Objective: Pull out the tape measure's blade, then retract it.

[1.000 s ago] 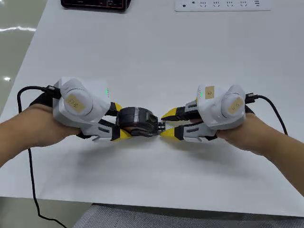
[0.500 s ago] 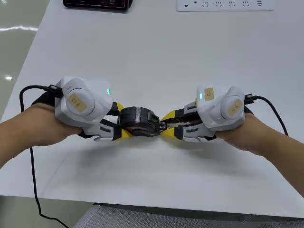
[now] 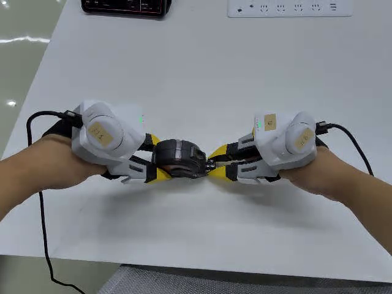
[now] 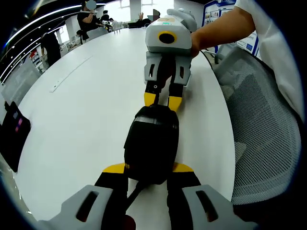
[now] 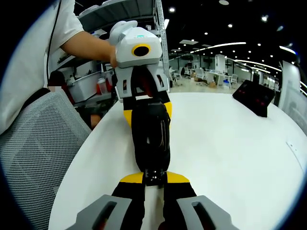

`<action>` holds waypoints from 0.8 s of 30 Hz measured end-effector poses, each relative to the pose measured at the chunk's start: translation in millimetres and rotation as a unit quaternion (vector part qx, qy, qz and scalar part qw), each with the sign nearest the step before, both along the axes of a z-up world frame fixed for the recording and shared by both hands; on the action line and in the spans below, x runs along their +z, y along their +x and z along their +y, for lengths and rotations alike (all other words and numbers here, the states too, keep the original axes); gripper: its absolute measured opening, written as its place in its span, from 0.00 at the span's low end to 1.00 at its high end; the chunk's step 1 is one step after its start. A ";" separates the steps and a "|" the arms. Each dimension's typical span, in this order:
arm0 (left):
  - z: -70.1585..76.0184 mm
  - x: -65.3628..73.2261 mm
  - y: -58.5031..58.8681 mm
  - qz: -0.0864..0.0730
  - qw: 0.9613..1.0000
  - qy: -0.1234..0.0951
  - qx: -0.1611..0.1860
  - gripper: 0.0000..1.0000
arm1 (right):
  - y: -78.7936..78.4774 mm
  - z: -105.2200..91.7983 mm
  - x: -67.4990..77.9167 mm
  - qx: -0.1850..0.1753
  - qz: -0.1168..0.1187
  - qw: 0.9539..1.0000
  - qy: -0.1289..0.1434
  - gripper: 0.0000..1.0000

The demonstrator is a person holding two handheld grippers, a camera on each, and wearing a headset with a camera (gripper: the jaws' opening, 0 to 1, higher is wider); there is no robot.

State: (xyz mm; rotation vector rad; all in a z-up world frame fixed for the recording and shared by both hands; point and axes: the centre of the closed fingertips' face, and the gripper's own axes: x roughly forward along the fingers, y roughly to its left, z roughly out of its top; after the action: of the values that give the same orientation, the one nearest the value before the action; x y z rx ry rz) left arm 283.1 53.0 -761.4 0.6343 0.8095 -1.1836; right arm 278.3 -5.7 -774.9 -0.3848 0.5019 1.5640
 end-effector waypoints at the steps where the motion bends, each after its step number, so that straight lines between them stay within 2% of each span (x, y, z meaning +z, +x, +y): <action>1: -0.1 0.0 0.0 0.001 1.000 0.000 0.001 0.25 | 0.2 -0.7 0.1 -0.001 0.003 1.000 0.000 0.10; 11: -0.1 -0.4 0.2 0.003 1.000 -0.003 0.002 0.25 | -0.5 -1.8 0.7 -0.003 0.006 1.000 -0.001 0.10; 24: -0.1 -0.9 -0.6 0.001 1.000 -0.002 -0.001 0.25 | -3.3 -21.9 3.3 -0.013 0.008 1.000 -0.012 0.10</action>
State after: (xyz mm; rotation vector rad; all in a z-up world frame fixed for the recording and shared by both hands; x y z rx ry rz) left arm 282.4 52.9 -762.3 0.6304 0.8083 -1.1871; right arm 275.0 -27.6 -771.7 -0.3826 0.5372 1.5393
